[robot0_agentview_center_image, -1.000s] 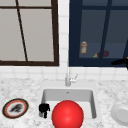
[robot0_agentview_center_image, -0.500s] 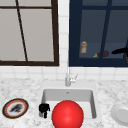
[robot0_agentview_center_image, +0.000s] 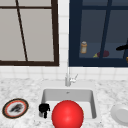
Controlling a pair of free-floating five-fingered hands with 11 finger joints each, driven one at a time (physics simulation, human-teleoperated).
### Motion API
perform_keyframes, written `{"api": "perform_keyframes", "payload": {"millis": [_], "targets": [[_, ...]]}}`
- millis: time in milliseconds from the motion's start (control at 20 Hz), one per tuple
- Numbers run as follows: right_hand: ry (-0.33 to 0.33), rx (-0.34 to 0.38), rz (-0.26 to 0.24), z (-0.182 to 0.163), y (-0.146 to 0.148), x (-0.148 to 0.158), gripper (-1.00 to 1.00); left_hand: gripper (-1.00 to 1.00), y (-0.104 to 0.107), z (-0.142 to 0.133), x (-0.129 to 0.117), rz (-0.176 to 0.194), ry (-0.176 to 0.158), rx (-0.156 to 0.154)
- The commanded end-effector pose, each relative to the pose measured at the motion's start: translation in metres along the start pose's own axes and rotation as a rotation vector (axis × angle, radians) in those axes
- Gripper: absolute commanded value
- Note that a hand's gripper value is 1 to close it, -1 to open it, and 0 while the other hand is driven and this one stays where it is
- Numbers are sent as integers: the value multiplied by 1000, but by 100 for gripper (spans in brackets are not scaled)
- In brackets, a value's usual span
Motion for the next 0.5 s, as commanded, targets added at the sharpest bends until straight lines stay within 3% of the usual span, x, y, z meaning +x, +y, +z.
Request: {"api": "perform_keyframes", "payload": {"millis": [0, 150, 300, 350, 400, 450], "targets": [[-35, 71, -41, -24, 1, -14, -100, 0, 0, 0, 0, 0, 0, 0], [-69, 80, -76, -44, 7, -11, -100, 0, 0, 0, 0, 0, 0, 0], [-28, 71, -89, -64, 5, -21, -100, 0, 0, 0, 0, 0, 0, 0], [-8, 71, -74, -64, 3, -29, -100, 0, 0, 0, 0, 0, 0, 0], [-31, 44, -18, -55, 3, -15, -100, 0, 0, 0, 0, 0, 0, 0], [-32, 37, -17, -55, 6, -17, -100, 0, 0, 0, 0, 0, 0, 0]]}}
